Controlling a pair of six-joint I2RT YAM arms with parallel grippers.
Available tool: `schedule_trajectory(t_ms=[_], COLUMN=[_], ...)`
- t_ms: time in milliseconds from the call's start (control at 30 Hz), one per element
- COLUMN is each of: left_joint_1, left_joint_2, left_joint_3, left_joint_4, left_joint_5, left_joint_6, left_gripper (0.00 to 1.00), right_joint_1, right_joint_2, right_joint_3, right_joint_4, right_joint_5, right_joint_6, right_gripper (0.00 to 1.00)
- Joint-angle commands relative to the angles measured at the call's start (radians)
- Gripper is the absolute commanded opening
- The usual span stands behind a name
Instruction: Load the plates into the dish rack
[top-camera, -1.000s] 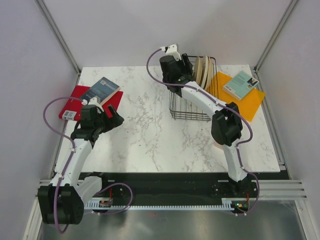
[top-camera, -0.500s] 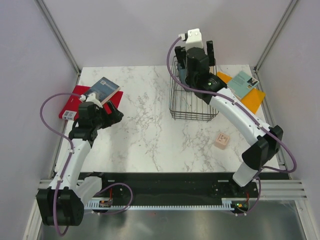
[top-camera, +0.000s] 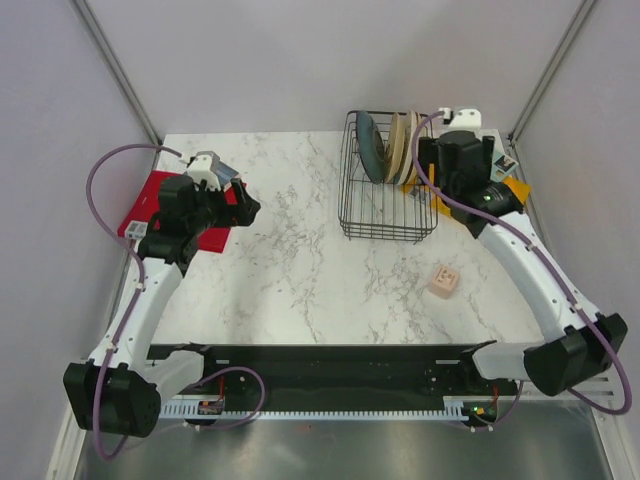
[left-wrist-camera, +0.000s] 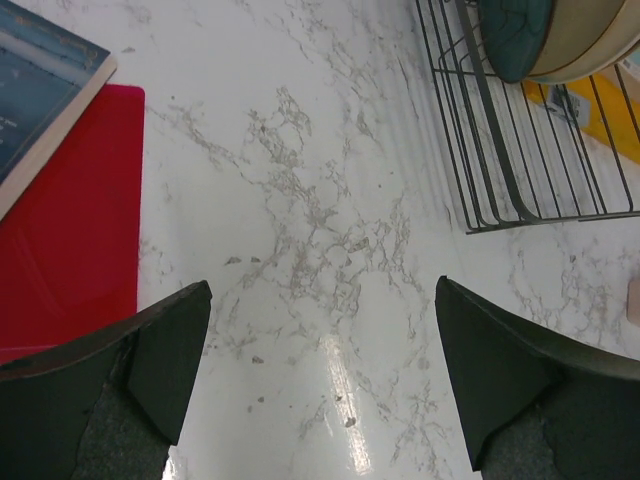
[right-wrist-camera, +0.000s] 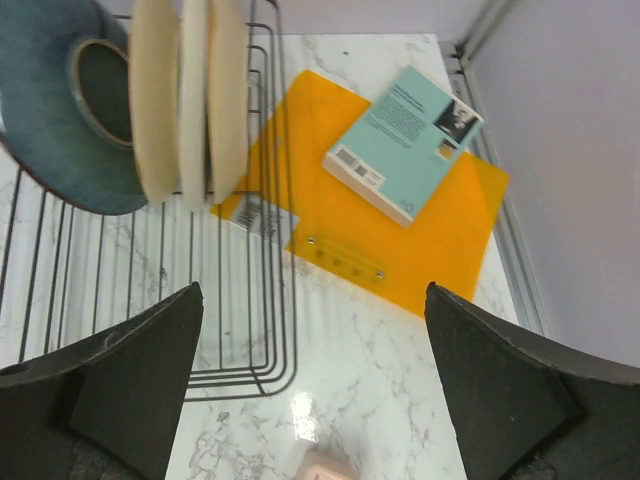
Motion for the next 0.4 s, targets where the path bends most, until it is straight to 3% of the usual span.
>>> schedule_trajectory(t_ms=[0, 367], left_joint_1=[-0.011, -0.012], left_joint_2=[0.049, 0.13], left_joint_3=[0.081, 0.173], left_joint_4=[0.042, 0.04], left_joint_5=[0.019, 0.041], left_joint_6=[0.119, 0.185], left_gripper=[1.0, 1.0], right_joint_1=[-0.07, -0.245], right_joint_2=[-0.122, -0.19], right_joint_3=[-0.092, -0.214], right_joint_4=[-0.053, -0.049], right_joint_5=[0.012, -0.019], right_joint_6=[0.092, 0.098], right_gripper=[0.98, 0.98])
